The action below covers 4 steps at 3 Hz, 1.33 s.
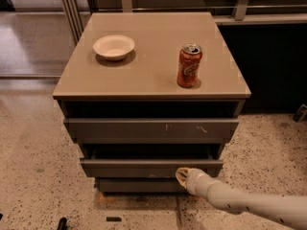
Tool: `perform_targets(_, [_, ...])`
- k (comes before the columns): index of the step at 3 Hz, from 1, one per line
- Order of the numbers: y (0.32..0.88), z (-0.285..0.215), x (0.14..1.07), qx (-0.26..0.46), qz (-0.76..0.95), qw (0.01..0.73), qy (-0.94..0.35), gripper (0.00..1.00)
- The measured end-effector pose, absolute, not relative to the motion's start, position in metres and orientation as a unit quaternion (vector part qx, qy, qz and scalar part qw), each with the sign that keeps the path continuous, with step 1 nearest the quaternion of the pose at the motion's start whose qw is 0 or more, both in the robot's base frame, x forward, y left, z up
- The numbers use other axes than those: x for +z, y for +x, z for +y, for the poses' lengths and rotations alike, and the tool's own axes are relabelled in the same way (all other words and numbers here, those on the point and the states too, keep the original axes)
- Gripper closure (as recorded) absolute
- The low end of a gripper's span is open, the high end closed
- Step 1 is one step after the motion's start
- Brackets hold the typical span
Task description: Close middle drawer
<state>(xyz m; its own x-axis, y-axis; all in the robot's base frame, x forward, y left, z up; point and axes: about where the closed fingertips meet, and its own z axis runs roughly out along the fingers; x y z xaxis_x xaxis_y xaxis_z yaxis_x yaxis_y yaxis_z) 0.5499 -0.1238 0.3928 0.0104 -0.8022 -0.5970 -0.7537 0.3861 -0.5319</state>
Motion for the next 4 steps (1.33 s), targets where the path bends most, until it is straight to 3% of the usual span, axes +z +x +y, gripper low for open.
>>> perform_targets(3, [0.583,-0.119,0.398,-0.028,0.701,0.418,-0.577,1.0])
perform_targets(4, [0.563,-0.129,0.406,0.022,0.733,0.38,-0.564,1.0])
